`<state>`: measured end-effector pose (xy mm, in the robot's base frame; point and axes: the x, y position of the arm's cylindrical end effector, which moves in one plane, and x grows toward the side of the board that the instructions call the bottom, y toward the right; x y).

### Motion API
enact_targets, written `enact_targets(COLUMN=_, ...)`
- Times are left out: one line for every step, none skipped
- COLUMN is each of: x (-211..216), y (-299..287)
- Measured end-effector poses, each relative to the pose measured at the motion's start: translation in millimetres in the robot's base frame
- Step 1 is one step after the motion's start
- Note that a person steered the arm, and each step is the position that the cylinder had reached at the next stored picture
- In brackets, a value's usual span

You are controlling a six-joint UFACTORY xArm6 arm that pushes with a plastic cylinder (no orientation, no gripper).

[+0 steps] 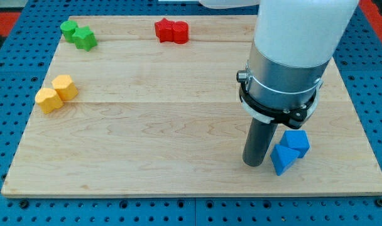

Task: Push the blue cube towards the bottom left side of the board

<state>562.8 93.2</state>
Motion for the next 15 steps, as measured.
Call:
enact_targets(x=0, y=-4)
enact_targets(x=23, y=-45)
enact_targets(x=56, y=-50)
enact_targets(x=56, y=-6)
enact_targets(x=55, y=84)
enact_targets(x=33, y=125)
enact_targets(x=3, y=135)
enact_targets(x=-1, y=129)
enact_targets(x=-30, y=85)
enact_targets(x=-50, y=46)
enact_targets(x=-28, y=-7)
enact_targets(x=-24, y=-30)
enact_targets(x=-35, y=-99)
enact_targets(x=-15, y=-150)
enact_targets(x=-16, y=-169)
